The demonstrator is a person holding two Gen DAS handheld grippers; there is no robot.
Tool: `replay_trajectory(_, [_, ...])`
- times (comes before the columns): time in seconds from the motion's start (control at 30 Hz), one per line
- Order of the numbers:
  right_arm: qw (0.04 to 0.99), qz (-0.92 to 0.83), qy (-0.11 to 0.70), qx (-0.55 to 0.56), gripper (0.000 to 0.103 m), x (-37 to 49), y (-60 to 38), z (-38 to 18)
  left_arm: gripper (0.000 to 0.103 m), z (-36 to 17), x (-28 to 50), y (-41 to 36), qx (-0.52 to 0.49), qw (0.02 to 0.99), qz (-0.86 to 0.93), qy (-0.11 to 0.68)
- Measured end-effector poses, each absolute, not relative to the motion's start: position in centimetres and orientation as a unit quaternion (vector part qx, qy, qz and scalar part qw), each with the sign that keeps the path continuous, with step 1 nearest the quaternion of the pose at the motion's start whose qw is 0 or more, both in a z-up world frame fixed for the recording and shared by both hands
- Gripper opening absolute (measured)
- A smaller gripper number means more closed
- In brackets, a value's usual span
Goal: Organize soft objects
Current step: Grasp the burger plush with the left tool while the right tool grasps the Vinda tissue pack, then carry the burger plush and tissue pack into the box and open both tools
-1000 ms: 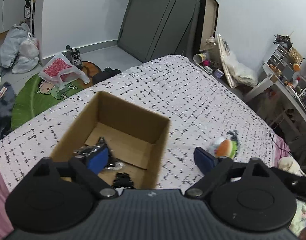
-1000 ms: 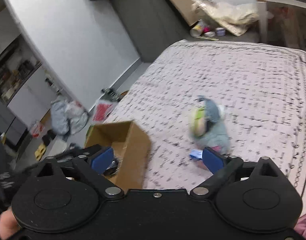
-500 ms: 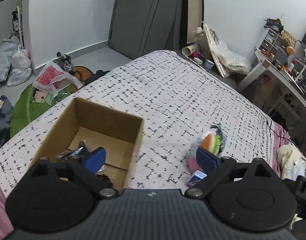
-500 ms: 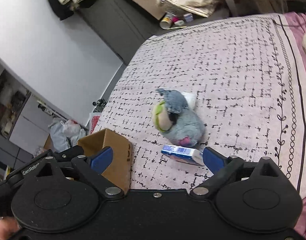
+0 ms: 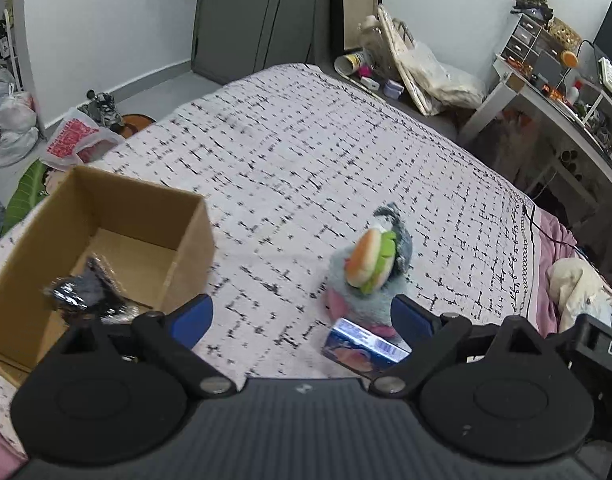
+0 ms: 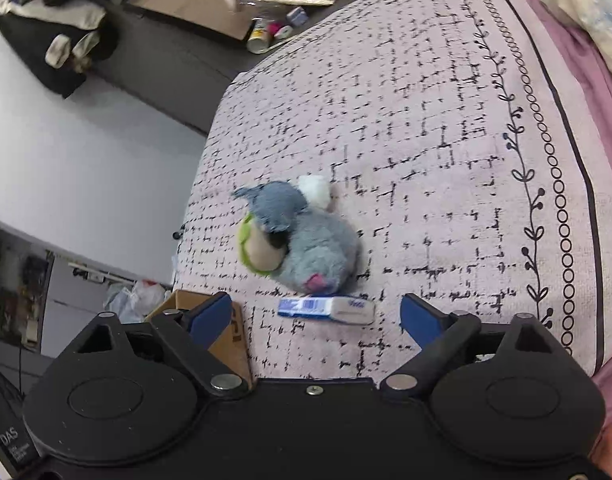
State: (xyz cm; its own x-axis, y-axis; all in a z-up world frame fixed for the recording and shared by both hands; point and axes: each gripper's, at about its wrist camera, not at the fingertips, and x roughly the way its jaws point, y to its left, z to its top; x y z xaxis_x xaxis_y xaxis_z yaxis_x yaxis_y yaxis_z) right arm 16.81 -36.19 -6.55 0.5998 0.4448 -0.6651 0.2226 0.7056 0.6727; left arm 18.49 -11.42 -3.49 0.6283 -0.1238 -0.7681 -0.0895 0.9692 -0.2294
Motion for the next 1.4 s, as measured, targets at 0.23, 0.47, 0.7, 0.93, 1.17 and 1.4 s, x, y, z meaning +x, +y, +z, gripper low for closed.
replay_trajectory(0.23, [0.794, 0.075, 0.442, 0.41, 0.074, 18.0, -37.1, -8.1, 0.093, -4.3, 19.8, -12.8, -0.124, 0.894, -0.003, 0.431])
replay_trajectory(0.47, [0.77, 0.078, 0.461, 0.435, 0.074, 19.1, -37.0, -9.8, 0.09, -4.6, 21.3, -14.5, -0.111, 0.898, -0.007, 0.425])
replay_trajectory(0.7, [0.722, 0.065, 0.495, 0.479, 0.07, 19.6, -37.1, -12.9, 0.085, -5.6, 23.1, -16.1, -0.088, 0.904, -0.013, 0.418])
replay_trajectory(0.93, [0.694, 0.073, 0.503, 0.509, 0.069, 20.3, -36.4, -14.7, 0.07, -7.3, 24.4, -16.6, -0.087, 0.903, -0.023, 0.42])
replay_trajectory(1.17, [0.676, 0.064, 0.519, 0.519, 0.062, 21.1, -36.0, -16.4, 0.029, -8.0, 24.6, -16.4, -0.104, 0.9, -0.035, 0.421])
replay_trajectory(1.4, [0.684, 0.072, 0.515, 0.511, 0.045, 21.3, -35.2, -16.3, 0.023, -7.7, 24.2, -15.4, -0.121, 0.898, -0.037, 0.421])
